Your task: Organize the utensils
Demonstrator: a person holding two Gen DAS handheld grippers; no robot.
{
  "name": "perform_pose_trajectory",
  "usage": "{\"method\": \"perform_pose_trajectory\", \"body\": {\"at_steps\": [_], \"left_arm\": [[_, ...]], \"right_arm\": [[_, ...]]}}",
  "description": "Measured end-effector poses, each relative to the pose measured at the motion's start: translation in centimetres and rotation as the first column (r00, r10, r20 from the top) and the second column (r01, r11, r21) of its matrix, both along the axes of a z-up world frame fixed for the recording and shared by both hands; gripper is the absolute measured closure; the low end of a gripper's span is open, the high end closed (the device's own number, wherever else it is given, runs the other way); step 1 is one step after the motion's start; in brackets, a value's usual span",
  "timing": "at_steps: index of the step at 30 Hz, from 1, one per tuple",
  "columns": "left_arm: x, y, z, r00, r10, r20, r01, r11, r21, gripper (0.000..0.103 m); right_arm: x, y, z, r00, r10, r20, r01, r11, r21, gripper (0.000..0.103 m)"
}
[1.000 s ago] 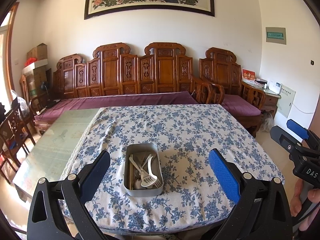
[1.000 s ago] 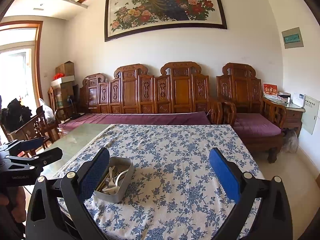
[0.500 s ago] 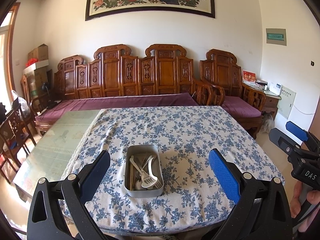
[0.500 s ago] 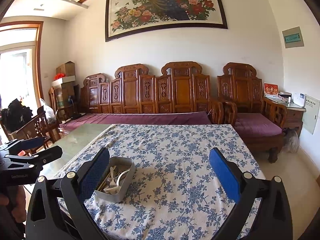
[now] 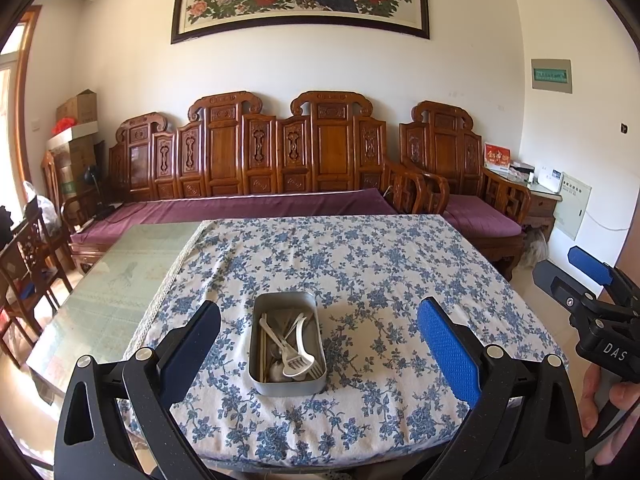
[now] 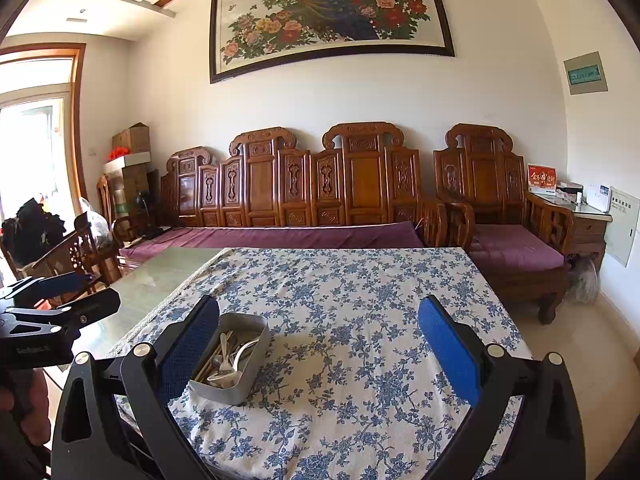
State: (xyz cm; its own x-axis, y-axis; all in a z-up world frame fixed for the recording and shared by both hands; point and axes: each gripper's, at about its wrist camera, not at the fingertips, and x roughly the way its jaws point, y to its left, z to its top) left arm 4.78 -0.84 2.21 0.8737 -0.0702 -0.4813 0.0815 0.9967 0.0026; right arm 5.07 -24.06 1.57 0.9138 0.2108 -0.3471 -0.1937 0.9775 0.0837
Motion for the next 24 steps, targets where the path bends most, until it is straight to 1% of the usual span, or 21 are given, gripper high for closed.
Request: {"method": "perform_pose_trajectory", "body": {"at_steps": [8,24], "left_arm": [[-0.12,-0.21,0.48,1.000,-0.001,0.004,0.001,1.000,0.000,0.008],[-0.15,-0.18,0.42,1.000,-0.002,0.004,0.002,1.000,0.000,0.008]], "right_arm": [[0.02,-0.05,0.00,1.000,0.000,0.001,0.000,1.000,-0.001,0.002],[0.16,-0.01,-0.18,1.000,0.000,0.000,0.000,1.000,0.003,0.002]]}}
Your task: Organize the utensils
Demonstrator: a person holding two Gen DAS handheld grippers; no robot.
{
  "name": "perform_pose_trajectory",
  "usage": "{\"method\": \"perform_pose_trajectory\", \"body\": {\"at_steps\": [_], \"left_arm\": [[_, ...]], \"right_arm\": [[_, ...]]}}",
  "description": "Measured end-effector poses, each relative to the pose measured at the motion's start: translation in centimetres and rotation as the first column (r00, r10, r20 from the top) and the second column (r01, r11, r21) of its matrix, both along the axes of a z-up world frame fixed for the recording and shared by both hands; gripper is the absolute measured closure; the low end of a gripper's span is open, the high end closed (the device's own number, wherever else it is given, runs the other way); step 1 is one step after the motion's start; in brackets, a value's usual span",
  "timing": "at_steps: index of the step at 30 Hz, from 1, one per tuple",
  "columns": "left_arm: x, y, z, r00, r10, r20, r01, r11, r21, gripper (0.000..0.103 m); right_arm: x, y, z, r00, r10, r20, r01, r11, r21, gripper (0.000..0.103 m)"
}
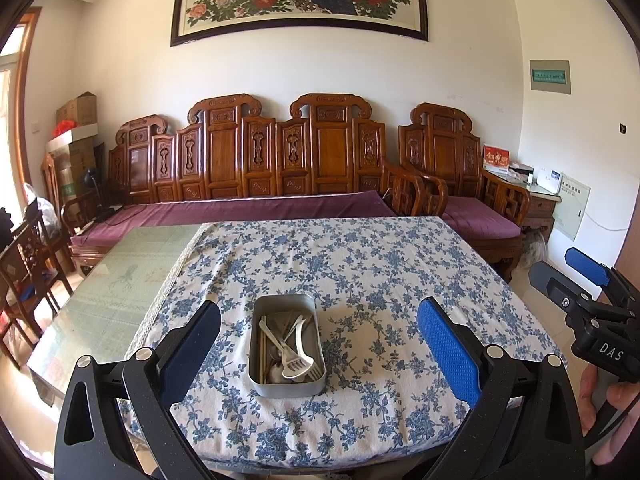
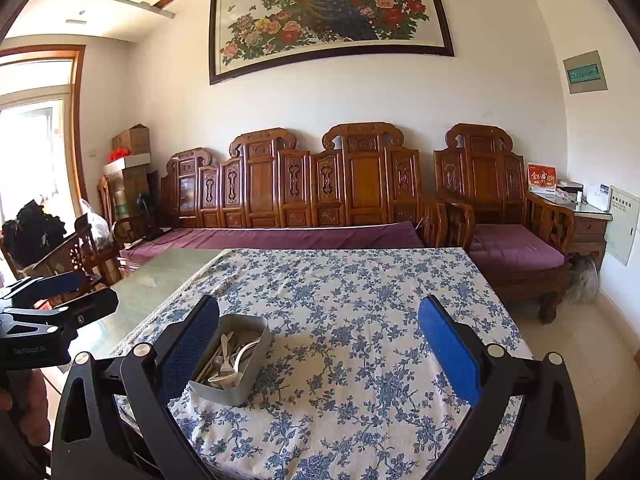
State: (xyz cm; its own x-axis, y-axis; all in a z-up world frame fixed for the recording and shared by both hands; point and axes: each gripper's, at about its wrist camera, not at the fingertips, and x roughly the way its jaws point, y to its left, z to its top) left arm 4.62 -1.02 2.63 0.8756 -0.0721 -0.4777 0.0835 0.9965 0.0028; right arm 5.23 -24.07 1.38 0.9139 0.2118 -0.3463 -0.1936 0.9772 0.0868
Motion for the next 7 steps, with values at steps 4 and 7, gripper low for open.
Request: {"method": "perform_pose_trajectory", "body": {"at_steps": [4,7], "left_arm": [[-0.06,-0.07,0.15,1.000,0.000,0.000,0.000,1.000,-0.003,0.008],[-0.06,-0.07,0.17,1.000,0.000,0.002,0.000,1.000,-0.002,0.008]], "right_arm": [[0.00,-0.03,0.00,1.000,0.000,0.000,0.000,1.000,0.001,0.002],[-0.07,-0.01,0.00,1.000,0.000,0.000,0.000,1.000,0.001,0.002]]}}
